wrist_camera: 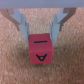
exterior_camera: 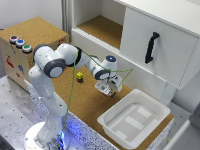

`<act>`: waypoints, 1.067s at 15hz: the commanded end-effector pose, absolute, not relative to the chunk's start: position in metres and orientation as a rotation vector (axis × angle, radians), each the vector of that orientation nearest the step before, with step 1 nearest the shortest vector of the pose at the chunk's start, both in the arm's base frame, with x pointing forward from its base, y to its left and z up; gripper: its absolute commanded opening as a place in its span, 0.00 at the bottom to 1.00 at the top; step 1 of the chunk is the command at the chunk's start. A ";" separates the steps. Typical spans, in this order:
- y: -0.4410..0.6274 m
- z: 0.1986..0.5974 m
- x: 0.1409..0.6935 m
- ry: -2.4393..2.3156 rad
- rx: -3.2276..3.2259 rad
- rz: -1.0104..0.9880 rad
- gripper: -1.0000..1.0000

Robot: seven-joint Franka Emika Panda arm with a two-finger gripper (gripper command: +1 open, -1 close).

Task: Move to the drawer, then place the pink object

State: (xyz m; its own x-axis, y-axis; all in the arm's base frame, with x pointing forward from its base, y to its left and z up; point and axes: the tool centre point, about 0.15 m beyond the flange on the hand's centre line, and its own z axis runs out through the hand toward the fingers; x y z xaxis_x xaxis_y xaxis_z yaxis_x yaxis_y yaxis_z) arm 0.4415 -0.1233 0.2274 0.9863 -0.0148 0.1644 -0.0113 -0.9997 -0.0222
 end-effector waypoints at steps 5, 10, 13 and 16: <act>-0.152 0.340 0.435 0.117 -3.182 -0.500 0.00; -0.220 0.377 0.412 0.289 -3.199 -0.550 0.00; -0.270 0.383 0.396 0.422 -3.208 -0.550 0.00; -0.327 0.377 0.387 0.568 -3.206 -0.517 0.00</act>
State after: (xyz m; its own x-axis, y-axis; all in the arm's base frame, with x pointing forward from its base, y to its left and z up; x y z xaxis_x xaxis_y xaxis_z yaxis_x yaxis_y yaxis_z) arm 0.4007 -0.2478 0.3708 0.9007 -0.2147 0.3776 -0.2640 -0.9609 0.0835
